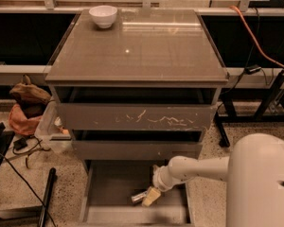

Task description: Pick redbull can from bottom drawer and place on counter

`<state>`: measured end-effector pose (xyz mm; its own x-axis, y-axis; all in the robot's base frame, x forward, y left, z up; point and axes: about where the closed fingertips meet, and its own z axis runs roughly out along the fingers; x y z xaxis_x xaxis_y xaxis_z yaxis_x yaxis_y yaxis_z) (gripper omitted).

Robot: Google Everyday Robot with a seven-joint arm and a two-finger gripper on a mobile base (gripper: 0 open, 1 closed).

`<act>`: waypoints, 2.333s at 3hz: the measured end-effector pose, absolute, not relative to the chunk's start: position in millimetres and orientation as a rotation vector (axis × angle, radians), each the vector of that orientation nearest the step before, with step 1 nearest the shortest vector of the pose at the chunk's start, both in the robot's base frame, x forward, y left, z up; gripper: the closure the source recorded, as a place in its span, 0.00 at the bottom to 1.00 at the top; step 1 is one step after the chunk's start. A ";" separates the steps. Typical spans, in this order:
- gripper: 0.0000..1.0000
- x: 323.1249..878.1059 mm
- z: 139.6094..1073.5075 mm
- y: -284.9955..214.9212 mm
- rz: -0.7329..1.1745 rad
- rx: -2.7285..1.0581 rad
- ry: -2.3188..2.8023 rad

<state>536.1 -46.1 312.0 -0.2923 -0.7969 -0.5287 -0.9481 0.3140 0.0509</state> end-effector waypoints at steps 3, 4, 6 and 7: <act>0.00 537.6 234.4 -44.5 0.571 -1.503 2.174; 0.00 563.6 195.6 -33.3 0.579 -1.493 2.133; 0.00 572.8 131.8 -24.0 0.650 -1.492 2.122; 0.18 573.8 128.1 -25.4 0.651 -1.488 2.126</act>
Offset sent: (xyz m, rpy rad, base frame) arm -0.0054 -0.0043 -0.0410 0.0275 0.0047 -0.0219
